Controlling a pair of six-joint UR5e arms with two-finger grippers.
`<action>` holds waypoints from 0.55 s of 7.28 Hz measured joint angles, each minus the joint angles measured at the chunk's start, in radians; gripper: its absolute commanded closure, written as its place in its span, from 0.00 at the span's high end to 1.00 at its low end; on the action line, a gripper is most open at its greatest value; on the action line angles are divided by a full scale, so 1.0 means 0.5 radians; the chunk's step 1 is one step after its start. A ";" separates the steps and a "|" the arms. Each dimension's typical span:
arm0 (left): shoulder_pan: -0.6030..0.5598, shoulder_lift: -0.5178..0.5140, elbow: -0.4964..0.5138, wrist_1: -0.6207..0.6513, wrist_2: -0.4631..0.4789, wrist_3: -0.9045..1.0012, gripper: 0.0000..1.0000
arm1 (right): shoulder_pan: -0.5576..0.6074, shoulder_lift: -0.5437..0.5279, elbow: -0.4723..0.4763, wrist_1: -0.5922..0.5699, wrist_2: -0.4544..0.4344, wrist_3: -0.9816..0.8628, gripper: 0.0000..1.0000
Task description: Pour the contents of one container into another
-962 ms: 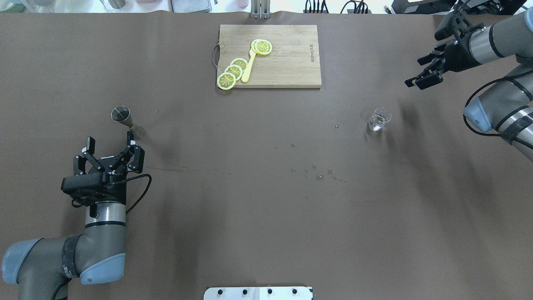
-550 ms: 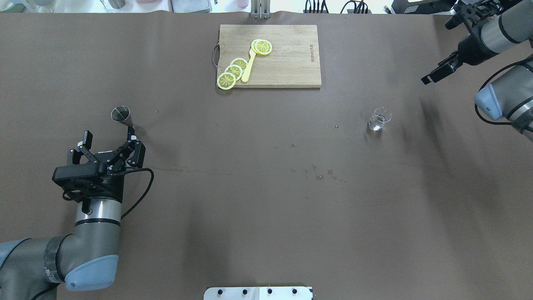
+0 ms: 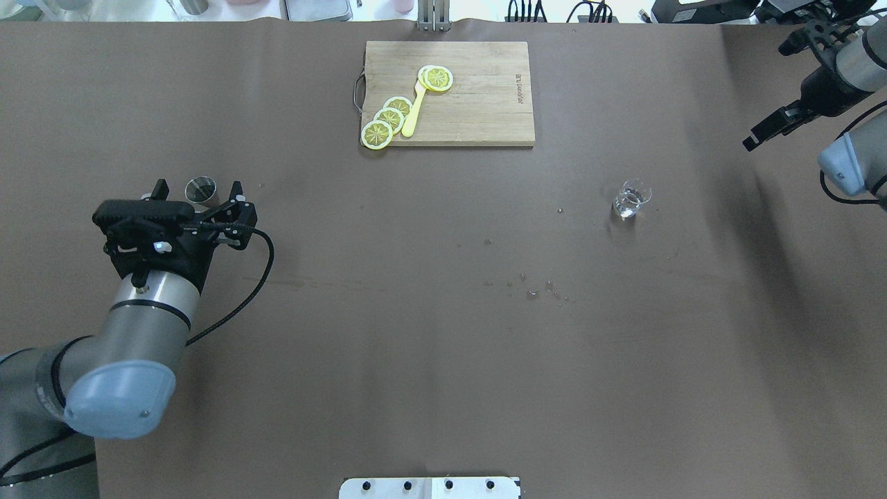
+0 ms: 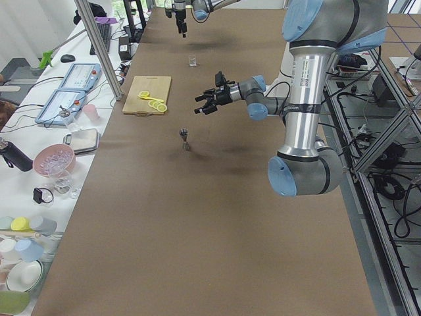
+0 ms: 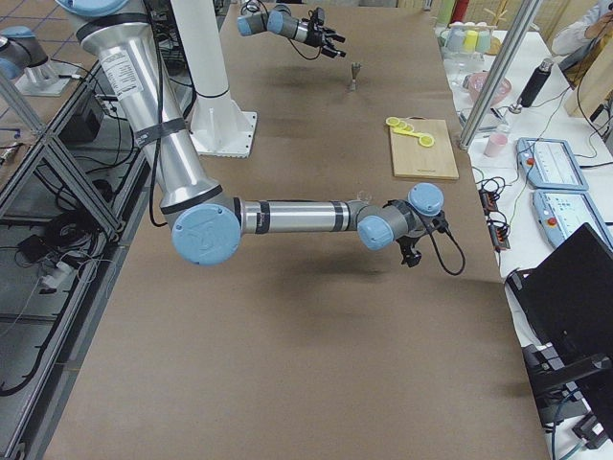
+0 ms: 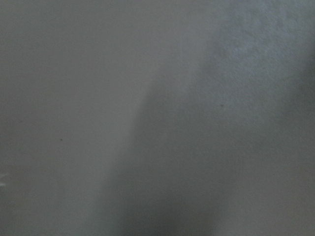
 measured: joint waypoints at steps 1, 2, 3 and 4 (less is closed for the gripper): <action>-0.175 -0.039 0.010 -0.098 -0.297 0.222 0.99 | 0.022 -0.019 -0.006 -0.004 -0.021 0.005 1.00; -0.378 -0.098 0.054 -0.177 -0.643 0.339 0.99 | 0.044 -0.036 -0.007 -0.006 -0.071 0.008 1.00; -0.574 -0.178 0.146 -0.257 -0.983 0.396 0.99 | 0.068 -0.054 -0.009 -0.026 -0.108 0.012 1.00; -0.729 -0.263 0.265 -0.323 -1.261 0.460 0.99 | 0.109 -0.062 -0.009 -0.116 -0.124 0.016 1.00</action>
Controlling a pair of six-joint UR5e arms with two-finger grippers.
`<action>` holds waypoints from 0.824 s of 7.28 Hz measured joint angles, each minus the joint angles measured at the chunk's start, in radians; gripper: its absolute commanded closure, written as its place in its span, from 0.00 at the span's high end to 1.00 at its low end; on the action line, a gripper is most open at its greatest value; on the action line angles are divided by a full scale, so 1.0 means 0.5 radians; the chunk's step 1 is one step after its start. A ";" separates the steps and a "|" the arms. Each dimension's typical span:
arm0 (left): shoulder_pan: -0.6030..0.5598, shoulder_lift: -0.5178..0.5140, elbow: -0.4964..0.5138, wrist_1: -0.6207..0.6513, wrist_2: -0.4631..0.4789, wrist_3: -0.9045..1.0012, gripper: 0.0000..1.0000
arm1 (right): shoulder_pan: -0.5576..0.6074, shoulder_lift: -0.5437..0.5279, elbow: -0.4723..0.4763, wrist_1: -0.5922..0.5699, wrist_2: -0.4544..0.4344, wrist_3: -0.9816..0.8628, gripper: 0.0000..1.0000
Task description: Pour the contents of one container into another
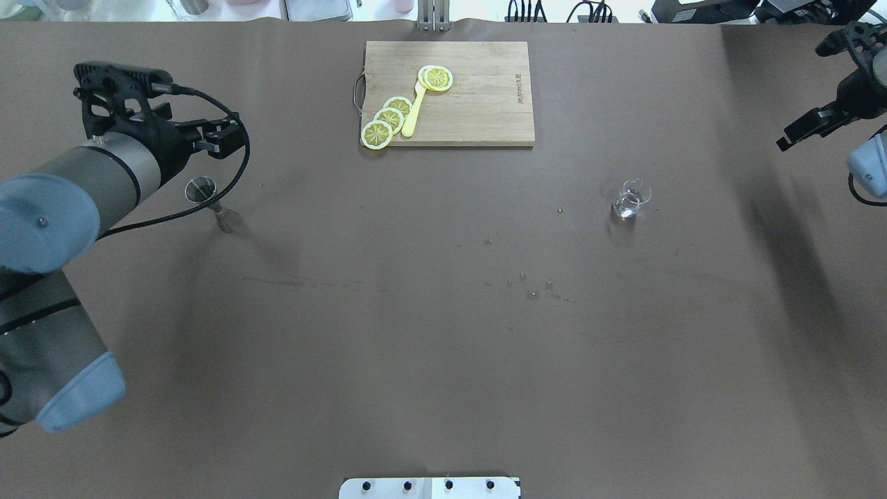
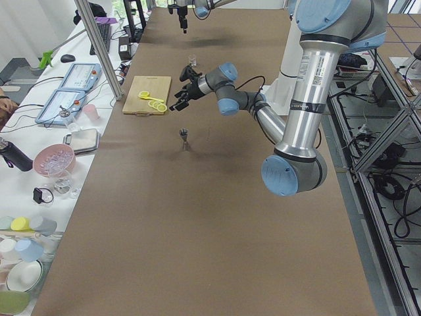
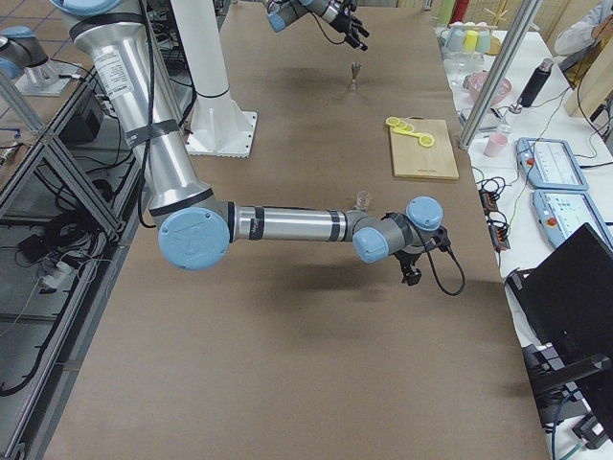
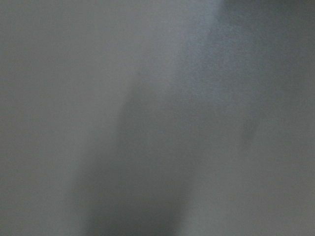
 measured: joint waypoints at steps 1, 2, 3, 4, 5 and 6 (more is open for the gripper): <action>-0.116 -0.058 0.096 -0.024 -0.218 0.069 0.99 | 0.061 0.005 0.012 -0.170 -0.005 0.002 1.00; -0.257 -0.086 0.185 -0.009 -0.472 0.115 0.99 | 0.136 0.006 0.045 -0.389 -0.009 0.002 1.00; -0.408 -0.106 0.278 0.022 -0.745 0.134 0.99 | 0.213 -0.001 0.087 -0.585 -0.018 0.003 1.00; -0.543 -0.128 0.372 0.041 -1.007 0.141 0.99 | 0.295 -0.033 0.151 -0.723 -0.026 0.004 1.00; -0.671 -0.139 0.453 0.080 -1.252 0.145 0.99 | 0.363 -0.132 0.285 -0.795 -0.032 0.003 1.00; -0.823 -0.143 0.521 0.181 -1.507 0.146 0.99 | 0.400 -0.318 0.505 -0.823 -0.046 0.003 1.00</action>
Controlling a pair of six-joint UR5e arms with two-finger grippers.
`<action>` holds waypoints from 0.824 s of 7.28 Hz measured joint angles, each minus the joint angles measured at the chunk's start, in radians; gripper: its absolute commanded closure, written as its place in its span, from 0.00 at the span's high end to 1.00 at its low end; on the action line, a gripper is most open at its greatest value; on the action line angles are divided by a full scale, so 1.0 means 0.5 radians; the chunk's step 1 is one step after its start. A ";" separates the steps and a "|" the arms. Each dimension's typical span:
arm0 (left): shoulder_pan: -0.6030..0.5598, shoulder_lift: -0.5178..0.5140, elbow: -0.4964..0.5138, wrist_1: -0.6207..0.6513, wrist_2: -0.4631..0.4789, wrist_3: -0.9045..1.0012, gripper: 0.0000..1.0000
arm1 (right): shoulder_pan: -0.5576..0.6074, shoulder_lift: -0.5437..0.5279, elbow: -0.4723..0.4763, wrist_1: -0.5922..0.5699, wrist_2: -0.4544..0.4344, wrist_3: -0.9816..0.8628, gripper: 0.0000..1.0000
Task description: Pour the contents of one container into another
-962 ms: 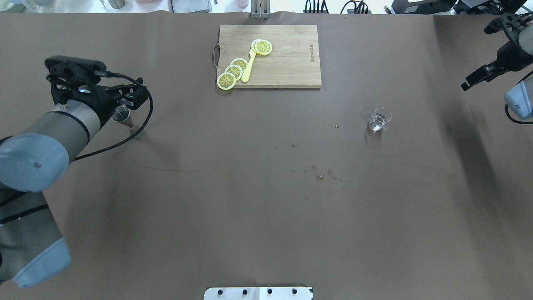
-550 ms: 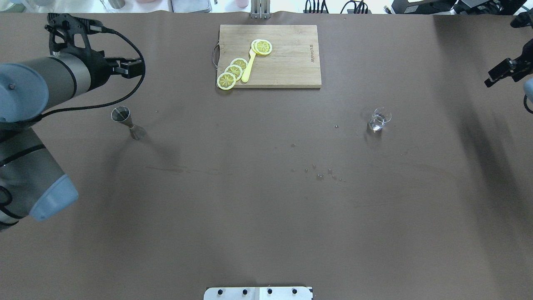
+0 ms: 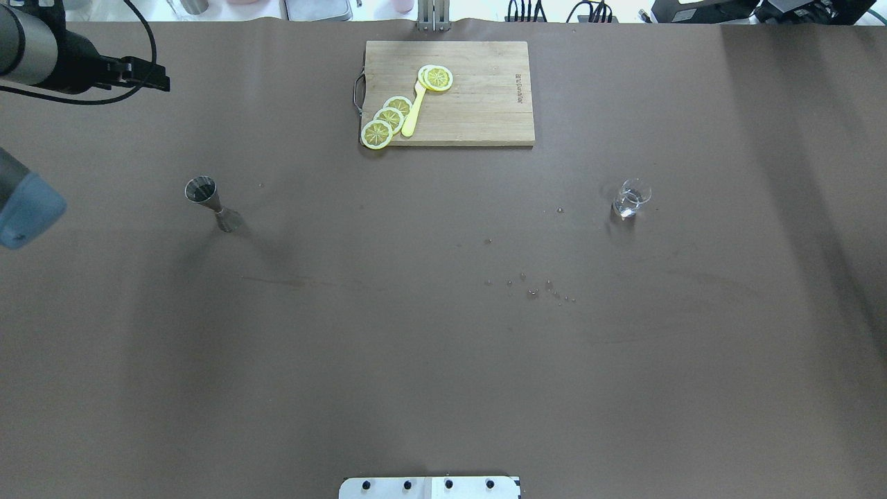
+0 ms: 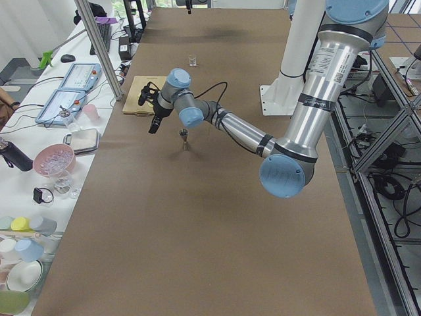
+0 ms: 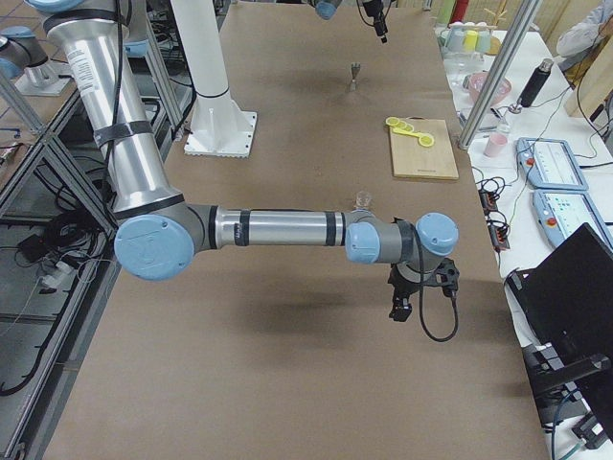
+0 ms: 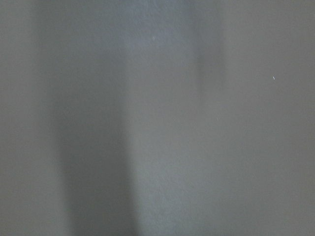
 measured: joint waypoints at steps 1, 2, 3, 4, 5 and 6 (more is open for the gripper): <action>-0.157 -0.001 0.059 0.139 -0.246 0.001 0.99 | 0.020 -0.211 0.241 -0.010 -0.028 -0.001 1.00; -0.294 0.001 0.103 0.286 -0.442 0.001 0.99 | 0.042 -0.399 0.447 -0.013 -0.052 -0.002 1.00; -0.394 0.006 0.135 0.402 -0.571 0.001 0.99 | 0.066 -0.521 0.563 -0.014 -0.062 -0.008 1.00; -0.473 0.033 0.167 0.481 -0.653 0.002 0.99 | 0.081 -0.584 0.604 -0.014 -0.071 -0.019 1.00; -0.526 0.100 0.210 0.522 -0.694 0.018 0.99 | 0.088 -0.608 0.608 -0.012 -0.099 -0.026 1.00; -0.566 0.178 0.281 0.537 -0.715 0.152 0.99 | 0.090 -0.616 0.594 -0.004 -0.132 -0.030 1.00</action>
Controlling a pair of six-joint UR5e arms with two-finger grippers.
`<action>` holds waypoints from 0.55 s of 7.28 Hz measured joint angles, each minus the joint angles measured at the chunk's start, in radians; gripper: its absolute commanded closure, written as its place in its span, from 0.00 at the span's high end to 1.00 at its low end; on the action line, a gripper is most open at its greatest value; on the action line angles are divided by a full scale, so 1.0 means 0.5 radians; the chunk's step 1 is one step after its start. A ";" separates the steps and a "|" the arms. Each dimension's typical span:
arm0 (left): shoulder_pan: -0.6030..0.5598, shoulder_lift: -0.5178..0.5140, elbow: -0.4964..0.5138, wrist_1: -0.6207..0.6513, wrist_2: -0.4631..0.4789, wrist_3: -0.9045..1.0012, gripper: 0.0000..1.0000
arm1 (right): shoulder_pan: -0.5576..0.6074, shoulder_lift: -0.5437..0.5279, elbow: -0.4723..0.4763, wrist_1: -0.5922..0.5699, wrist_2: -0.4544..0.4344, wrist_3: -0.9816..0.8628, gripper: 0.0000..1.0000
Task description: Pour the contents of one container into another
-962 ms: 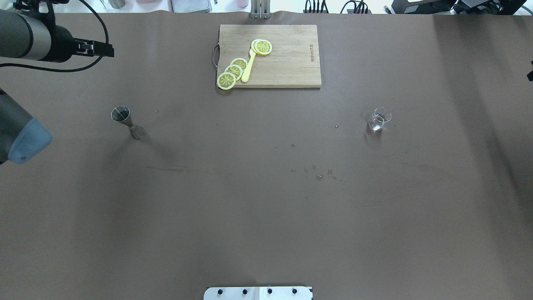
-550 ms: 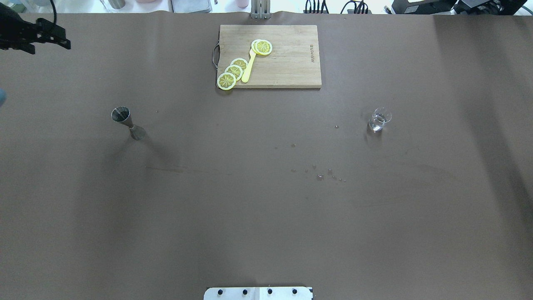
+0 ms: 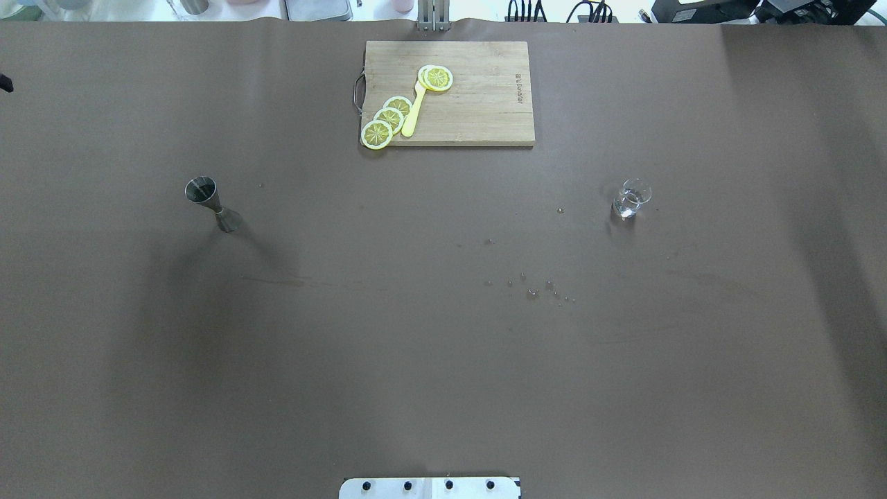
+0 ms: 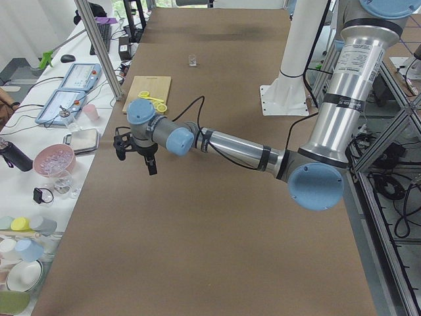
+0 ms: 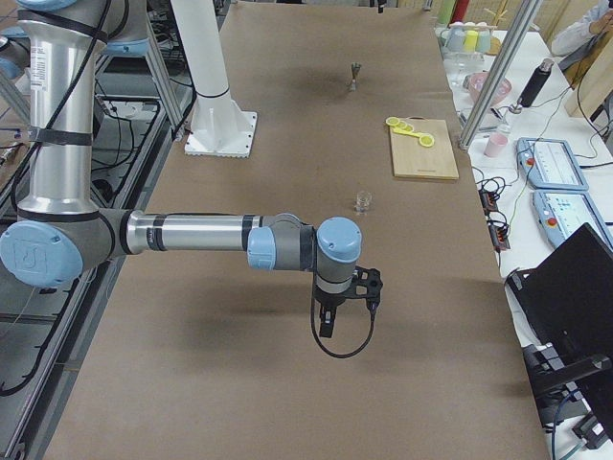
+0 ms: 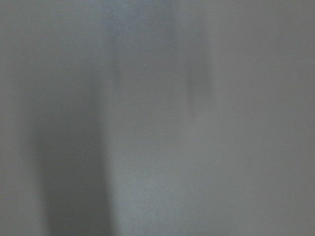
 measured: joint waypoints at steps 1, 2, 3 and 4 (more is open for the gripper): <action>-0.065 0.064 0.085 0.011 -0.013 0.287 0.99 | 0.001 -0.001 -0.019 0.007 -0.014 -0.002 1.00; -0.140 0.140 0.148 0.015 -0.015 0.573 0.99 | 0.001 -0.001 -0.028 0.011 -0.018 -0.003 1.00; -0.193 0.215 0.172 0.015 -0.015 0.751 0.99 | 0.002 -0.001 -0.029 0.013 -0.016 -0.002 1.00; -0.247 0.287 0.169 0.011 -0.019 0.829 0.99 | 0.005 0.000 -0.028 0.013 -0.009 -0.001 1.00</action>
